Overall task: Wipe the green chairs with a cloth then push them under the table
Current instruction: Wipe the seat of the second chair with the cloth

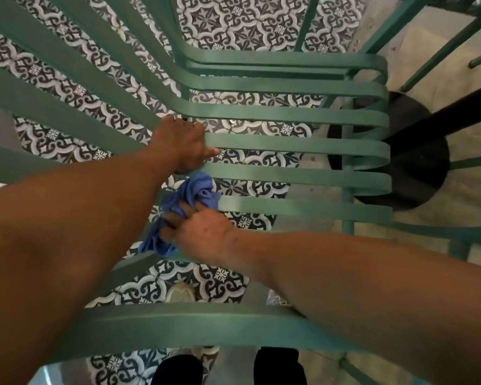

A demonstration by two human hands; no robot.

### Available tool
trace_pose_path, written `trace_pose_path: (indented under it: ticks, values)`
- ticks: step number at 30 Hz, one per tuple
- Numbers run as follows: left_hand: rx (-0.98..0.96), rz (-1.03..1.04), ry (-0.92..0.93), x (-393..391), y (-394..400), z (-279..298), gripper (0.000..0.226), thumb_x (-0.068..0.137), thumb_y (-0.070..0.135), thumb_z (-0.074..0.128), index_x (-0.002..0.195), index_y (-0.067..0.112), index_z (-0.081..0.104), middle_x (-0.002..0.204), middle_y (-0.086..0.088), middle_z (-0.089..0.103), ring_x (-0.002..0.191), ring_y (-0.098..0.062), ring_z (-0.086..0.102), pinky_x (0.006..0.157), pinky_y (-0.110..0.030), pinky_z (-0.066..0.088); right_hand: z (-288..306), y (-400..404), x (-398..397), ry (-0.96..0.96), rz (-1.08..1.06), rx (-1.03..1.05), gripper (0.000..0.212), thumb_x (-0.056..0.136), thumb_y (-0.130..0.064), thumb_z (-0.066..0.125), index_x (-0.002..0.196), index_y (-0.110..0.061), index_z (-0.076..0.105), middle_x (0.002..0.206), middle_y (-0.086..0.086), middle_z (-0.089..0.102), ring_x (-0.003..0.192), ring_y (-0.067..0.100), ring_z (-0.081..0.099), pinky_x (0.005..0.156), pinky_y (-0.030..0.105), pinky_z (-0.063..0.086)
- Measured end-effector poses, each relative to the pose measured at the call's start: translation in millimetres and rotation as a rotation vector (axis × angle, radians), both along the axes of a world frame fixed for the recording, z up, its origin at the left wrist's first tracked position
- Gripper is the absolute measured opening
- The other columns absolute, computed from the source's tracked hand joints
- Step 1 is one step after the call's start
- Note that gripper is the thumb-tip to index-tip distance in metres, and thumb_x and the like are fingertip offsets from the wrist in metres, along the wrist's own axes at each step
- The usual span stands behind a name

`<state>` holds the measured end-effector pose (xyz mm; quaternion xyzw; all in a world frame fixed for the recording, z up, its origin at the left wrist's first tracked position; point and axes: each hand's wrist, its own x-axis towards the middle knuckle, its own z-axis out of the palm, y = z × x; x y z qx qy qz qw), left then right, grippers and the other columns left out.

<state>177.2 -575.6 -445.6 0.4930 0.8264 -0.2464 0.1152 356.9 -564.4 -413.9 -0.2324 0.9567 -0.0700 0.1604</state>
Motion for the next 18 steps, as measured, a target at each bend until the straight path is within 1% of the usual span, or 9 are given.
trace_pose_path:
  ticks: [2, 3, 5, 8, 10, 12, 15, 17, 18]
  values:
    - [-0.009, -0.009, 0.005, 1, -3, 3, 0.086, 0.085, 0.074, 0.009, 0.118, 0.006, 0.051, 0.118, -0.02, 0.06, 0.108, -0.033, 0.058, 0.087, -0.042, 0.038, 4, 13, 14, -0.017, 0.041, 0.083, 0.049, 0.091, -0.02, 0.053, 0.138, -0.018, 0.039, 0.146, 0.014, 0.039, 0.133, 0.035, 0.038, 0.105, 0.05, 0.039]
    - [0.005, 0.002, 0.009, 1, -3, 4, 0.084, 0.087, 0.073, 0.012, 0.116, 0.006, 0.052, 0.117, -0.02, 0.061, 0.108, -0.033, 0.058, 0.088, -0.042, 0.038, 5, 28, 27, -0.053, 0.036, 0.126, 0.048, 0.093, -0.019, 0.049, 0.139, -0.016, 0.036, 0.148, 0.017, 0.036, 0.135, 0.037, 0.036, 0.105, 0.052, 0.039]
    - [0.01, 0.036, -0.008, 3, -2, 7, 0.08, 0.088, 0.073, 0.018, 0.116, 0.006, 0.053, 0.12, -0.021, 0.062, 0.111, -0.033, 0.057, 0.091, -0.042, 0.037, 9, 62, 56, -0.127, -0.015, 0.165, 0.049, 0.095, -0.018, 0.041, 0.143, -0.012, 0.031, 0.15, 0.02, 0.031, 0.137, 0.038, 0.031, 0.104, 0.054, 0.039]
    - [0.003, 0.053, -0.039, 5, -1, 7, 0.083, 0.086, 0.076, 0.017, 0.116, 0.006, 0.052, 0.12, -0.021, 0.061, 0.111, -0.034, 0.057, 0.093, -0.045, 0.036, 22, 98, 89, -0.231, -0.071, 0.216, 0.048, 0.098, -0.021, 0.036, 0.143, -0.009, 0.027, 0.15, 0.021, 0.03, 0.136, 0.037, 0.032, 0.101, 0.052, 0.041]
    - [0.014, 0.063, -0.045, 5, -1, 6, 0.084, 0.086, 0.076, 0.017, 0.117, 0.006, 0.052, 0.119, -0.021, 0.061, 0.11, -0.034, 0.057, 0.094, -0.045, 0.036, 26, 97, 90, -0.221, -0.113, 0.256, 0.042, 0.098, -0.021, 0.037, 0.137, -0.006, 0.033, 0.141, 0.023, 0.04, 0.127, 0.038, 0.041, 0.096, 0.05, 0.043]
    - [0.005, 0.054, -0.04, 6, 0, 7, 0.085, 0.086, 0.076, 0.016, 0.117, 0.006, 0.052, 0.118, -0.021, 0.061, 0.109, -0.033, 0.058, 0.094, -0.045, 0.036, 24, 66, 69, -0.197, -0.104, 0.224, 0.036, 0.098, -0.021, 0.04, 0.131, -0.007, 0.04, 0.132, 0.021, 0.048, 0.117, 0.038, 0.046, 0.094, 0.05, 0.042]
    - [0.011, 0.039, -0.023, 6, 0, 4, 0.085, 0.087, 0.075, 0.016, 0.12, 0.005, 0.051, 0.123, -0.021, 0.06, 0.112, -0.033, 0.056, 0.095, -0.044, 0.035, 10, 9, 27, -0.133, 0.008, 0.094, 0.04, 0.097, -0.022, 0.043, 0.136, -0.017, 0.04, 0.141, 0.013, 0.042, 0.125, 0.035, 0.043, 0.098, 0.047, 0.043]
    - [0.021, 0.017, -0.008, 5, 1, 3, 0.081, 0.088, 0.073, 0.018, 0.117, 0.005, 0.052, 0.121, -0.02, 0.061, 0.11, -0.033, 0.058, 0.091, -0.042, 0.037, 3, 16, 24, -0.061, 0.093, 0.061, 0.046, 0.096, -0.025, 0.046, 0.141, -0.021, 0.038, 0.148, 0.006, 0.038, 0.131, 0.032, 0.039, 0.097, 0.044, 0.046]
    - [0.028, 0.014, -0.016, 7, 0, 4, 0.079, 0.089, 0.072, 0.02, 0.114, 0.006, 0.053, 0.118, -0.02, 0.062, 0.107, -0.033, 0.059, 0.089, -0.041, 0.038, 4, 34, 36, -0.044, 0.163, 0.058, 0.048, 0.093, -0.028, 0.052, 0.14, -0.023, 0.041, 0.149, 0.002, 0.039, 0.133, 0.03, 0.039, 0.097, 0.043, 0.047]
